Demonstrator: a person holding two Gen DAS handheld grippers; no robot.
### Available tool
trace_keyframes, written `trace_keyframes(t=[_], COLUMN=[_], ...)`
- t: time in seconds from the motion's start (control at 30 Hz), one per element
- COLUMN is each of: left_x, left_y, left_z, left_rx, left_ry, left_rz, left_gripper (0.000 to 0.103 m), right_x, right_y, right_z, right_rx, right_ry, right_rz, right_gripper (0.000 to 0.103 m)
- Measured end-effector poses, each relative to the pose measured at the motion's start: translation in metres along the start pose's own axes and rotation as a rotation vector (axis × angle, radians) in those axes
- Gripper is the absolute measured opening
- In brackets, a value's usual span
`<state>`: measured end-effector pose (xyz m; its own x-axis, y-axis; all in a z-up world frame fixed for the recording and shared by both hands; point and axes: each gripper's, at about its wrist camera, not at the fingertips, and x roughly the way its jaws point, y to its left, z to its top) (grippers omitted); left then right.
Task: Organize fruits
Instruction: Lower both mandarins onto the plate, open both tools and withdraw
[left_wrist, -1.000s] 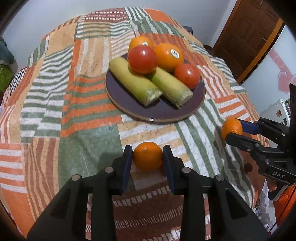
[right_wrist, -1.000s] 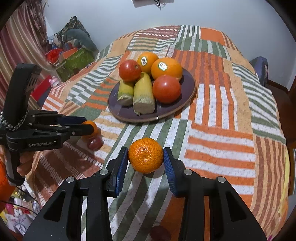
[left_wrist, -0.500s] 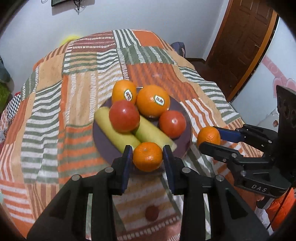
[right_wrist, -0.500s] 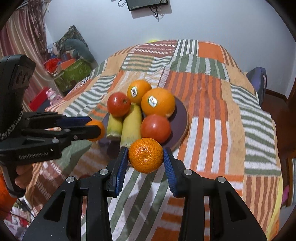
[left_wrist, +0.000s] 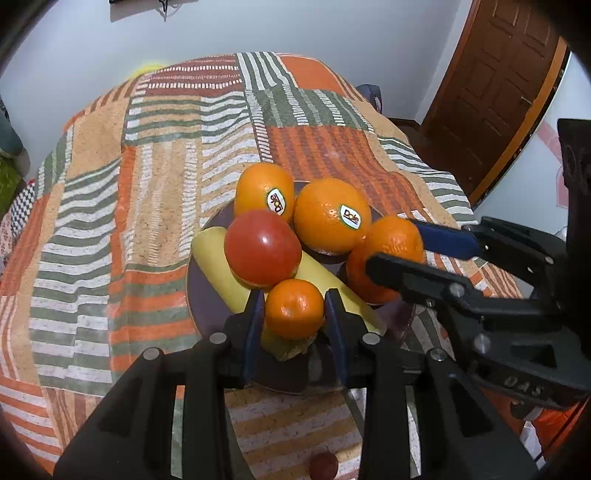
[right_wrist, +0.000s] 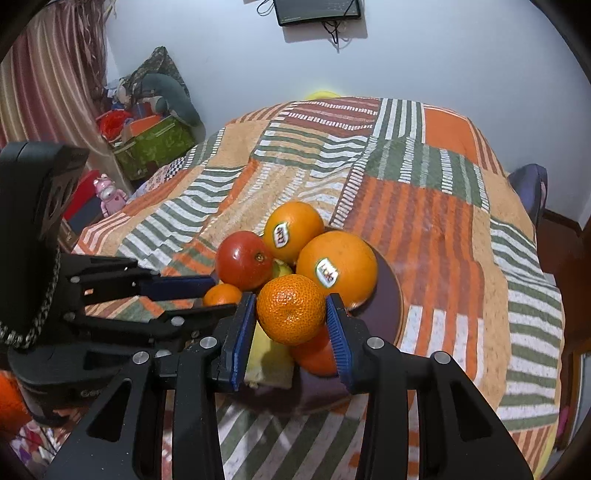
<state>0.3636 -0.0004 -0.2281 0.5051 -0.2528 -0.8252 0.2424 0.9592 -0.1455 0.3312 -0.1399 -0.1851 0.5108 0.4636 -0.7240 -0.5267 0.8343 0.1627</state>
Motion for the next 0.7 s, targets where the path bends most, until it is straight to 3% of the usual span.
trace_keyframes(t=[0.27, 0.33, 0.4, 0.47, 0.7], left_x=[0.004, 0.004, 0.006, 0.007, -0.003], left_y=[0.000, 0.001, 0.003, 0.005, -0.004], left_z=[-0.001, -0.002, -0.002, -0.003, -0.008], left_rx=[-0.002, -0.009, -0.021, -0.032, 0.010], left_ry=[0.000, 0.006, 0.017, 0.020, 0.003], left_rz=[-0.017, -0.008, 0.016, 0.027, 0.057], left_gripper=[0.035, 0.041, 0.056, 0.057, 0.057], right_x=[0.012, 0.012, 0.013, 0.014, 0.001], right_y=[-0.010, -0.010, -0.013, -0.017, -0.006], right_z=[0.004, 0.004, 0.005, 0.005, 0.001], right_rx=[0.018, 0.021, 0.035, 0.064, 0.017], right_ry=[0.021, 0.020, 0.029, 0.046, 0.023], right_rz=[-0.001, -0.011, -0.006, 0.032, -0.005], right_gripper=[0.036, 0.036, 0.040, 0.048, 0.048])
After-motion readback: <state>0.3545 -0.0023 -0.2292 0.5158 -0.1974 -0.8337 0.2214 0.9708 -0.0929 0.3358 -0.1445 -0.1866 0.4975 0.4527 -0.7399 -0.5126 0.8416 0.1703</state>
